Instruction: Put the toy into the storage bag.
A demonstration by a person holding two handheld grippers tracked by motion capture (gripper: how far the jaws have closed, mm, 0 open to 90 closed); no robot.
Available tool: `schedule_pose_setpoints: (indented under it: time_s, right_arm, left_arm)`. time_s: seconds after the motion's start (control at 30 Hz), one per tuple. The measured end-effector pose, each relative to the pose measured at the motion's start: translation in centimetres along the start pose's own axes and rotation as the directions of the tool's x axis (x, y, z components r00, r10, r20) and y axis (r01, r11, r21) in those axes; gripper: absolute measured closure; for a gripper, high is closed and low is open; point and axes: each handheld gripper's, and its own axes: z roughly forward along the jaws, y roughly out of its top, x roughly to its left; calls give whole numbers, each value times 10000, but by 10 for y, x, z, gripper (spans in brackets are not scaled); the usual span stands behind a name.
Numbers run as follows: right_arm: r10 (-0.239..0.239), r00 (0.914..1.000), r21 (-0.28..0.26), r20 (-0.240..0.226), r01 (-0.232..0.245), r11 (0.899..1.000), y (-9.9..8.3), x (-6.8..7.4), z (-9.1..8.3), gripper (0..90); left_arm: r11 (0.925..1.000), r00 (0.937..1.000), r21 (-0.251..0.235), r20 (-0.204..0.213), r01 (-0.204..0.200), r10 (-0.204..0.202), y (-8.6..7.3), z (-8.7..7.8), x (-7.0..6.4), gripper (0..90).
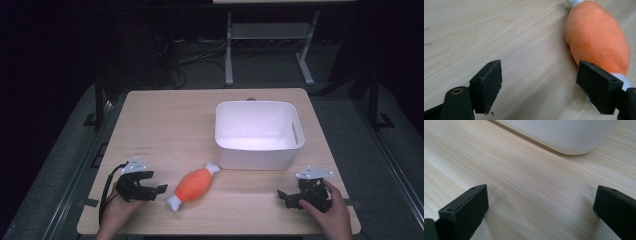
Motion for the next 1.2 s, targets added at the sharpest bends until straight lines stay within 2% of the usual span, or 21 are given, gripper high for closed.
schedule_pose_setpoints:
  time_s: [0.17, 0.23, 0.4, 0.47, 0.7, 0.97, 1.2]
  right_arm:
    - [-17, 10000, 11, 0, 17, 10000, 0, 0, 0, 0]
    - [-18, 10000, 8, 2, 18, 10000, 0, 0, 0, 0]
    - [-20, 10000, 7, 3, 20, 10000, 0, 0, 0, 0]
    - [-20, 10000, 8, 2, 20, 10000, 0, 0, 0, 0]
    - [-20, 10000, 11, 2, 20, 10000, 0, 0, 0, 0]
    - [-20, 10000, 9, 2, 20, 10000, 0, 0, 0, 0]
    - [-22, 10000, 7, 1, 22, 10000, 0, 0, 0, 0]
  left_arm:
    - [9999, 9999, -147, 140, -10, 12, 7, 1, -4, 129]
    - [9995, 9995, -302, 321, 30, -21, 12, 3, -7, 127]
    - [9995, 9993, -304, 366, -57, 68, 18, 5, -10, 125]
    - [9994, 9987, -347, 503, 51, -33, 20, 6, -12, 125]
    - [9987, 9976, -510, 695, -33, 69, 29, 9, -16, 126]
    - [9979, 9945, -630, 1020, -168, 232, 43, 19, -24, 126]
    - [9981, 9901, -544, 1362, -275, 347, 51, 35, -34, 126]
